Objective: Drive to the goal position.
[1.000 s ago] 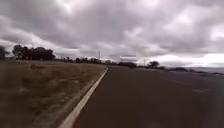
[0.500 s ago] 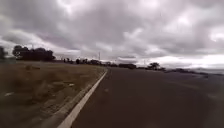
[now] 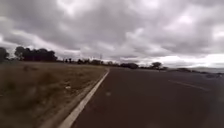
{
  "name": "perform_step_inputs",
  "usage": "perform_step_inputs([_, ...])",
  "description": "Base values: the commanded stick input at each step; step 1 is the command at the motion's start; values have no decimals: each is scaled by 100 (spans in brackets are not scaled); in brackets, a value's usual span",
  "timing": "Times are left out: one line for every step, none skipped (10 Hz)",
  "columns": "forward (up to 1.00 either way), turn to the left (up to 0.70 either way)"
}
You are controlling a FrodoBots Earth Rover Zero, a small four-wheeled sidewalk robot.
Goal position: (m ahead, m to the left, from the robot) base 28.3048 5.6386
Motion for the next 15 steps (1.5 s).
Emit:
perform_step_inputs([85, -17])
perform_step_inputs([85, -3])
perform_step_inputs([85, -5])
perform_step_inputs([85, -11])
perform_step_inputs([85, -27])
perform_step_inputs([85, 0])
perform_step_inputs([85, 0])
perform_step_inputs([85, 0])
perform_step_inputs([85, -10])
perform_step_inputs([85, -13])
perform_step_inputs([85, -23])
perform_step_inputs([85, -12])
perform_step_inputs([85, 0])
perform_step_inputs([85, -18])
perform_step_inputs([85, -17])
